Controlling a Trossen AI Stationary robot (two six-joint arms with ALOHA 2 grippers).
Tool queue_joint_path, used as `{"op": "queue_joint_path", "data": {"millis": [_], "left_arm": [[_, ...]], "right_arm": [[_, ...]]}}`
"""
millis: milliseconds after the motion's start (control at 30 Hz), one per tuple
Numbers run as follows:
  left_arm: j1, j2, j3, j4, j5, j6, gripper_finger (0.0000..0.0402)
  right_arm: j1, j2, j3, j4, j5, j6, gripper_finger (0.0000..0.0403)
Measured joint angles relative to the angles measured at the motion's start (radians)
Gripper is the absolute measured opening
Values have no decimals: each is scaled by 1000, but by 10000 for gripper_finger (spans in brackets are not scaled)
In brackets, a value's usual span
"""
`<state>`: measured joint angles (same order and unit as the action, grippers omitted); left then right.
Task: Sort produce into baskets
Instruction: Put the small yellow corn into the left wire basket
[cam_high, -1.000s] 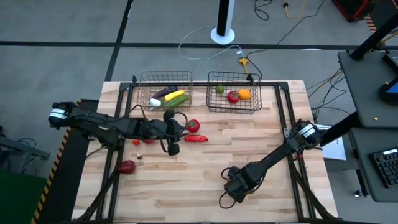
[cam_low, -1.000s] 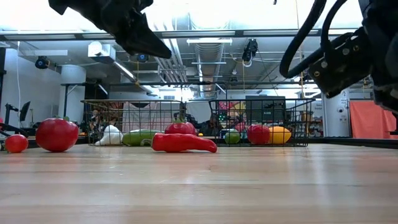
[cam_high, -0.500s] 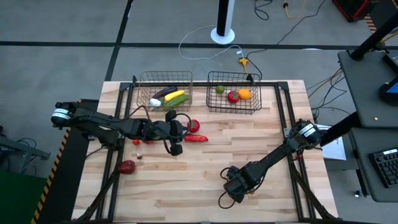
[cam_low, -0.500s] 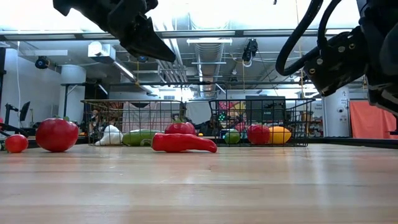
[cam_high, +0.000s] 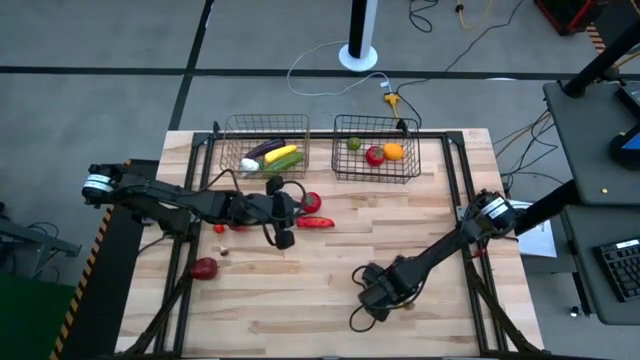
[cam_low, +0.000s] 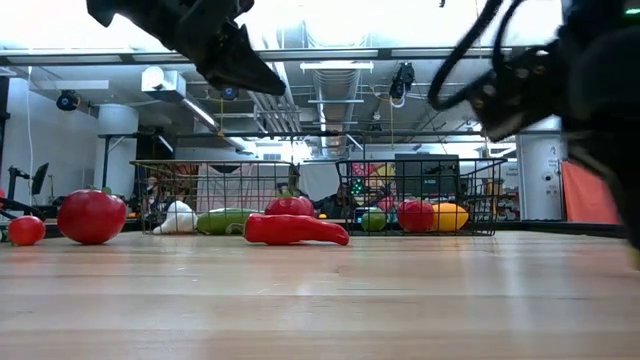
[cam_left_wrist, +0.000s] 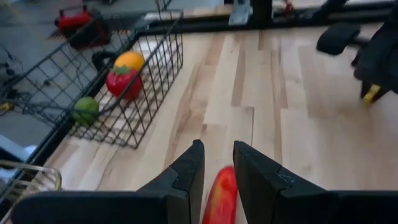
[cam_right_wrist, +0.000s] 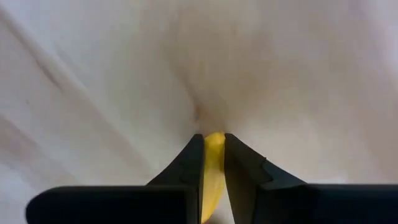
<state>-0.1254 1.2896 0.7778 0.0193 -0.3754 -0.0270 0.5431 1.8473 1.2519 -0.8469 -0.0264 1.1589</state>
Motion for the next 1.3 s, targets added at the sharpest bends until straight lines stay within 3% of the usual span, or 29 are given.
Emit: {"op": "queue_joint_path", "data": {"millis": [300, 500, 667, 900, 1067, 1167, 1300], "left_arm": [[-4, -1, -95, 287, 190, 44, 70], [-4, -3, -161, 429, 264, 29, 70], [-11, -5, -234, 581, 422, -15, 70], [-12, -13, -286, 675, 446, -37, 78], [-11, -2, -295, 679, 448, -69, 111], [-11, 14, -291, 690, 447, -83, 139], [-12, 47, -262, 695, 447, -87, 174]], "right_arm": [[-92, -69, 1, 77, 407, -234, 34], [-163, -140, -19, 297, 585, -488, 34], [-219, -210, -95, 630, 594, -718, 34], [-257, -291, -334, 1318, 491, -1003, 34], [-266, -281, -478, 1810, 397, -1157, 34], [-283, -267, -501, 1930, 336, -1182, 34], [-303, -258, -491, 1918, 292, -1201, 34]]}}
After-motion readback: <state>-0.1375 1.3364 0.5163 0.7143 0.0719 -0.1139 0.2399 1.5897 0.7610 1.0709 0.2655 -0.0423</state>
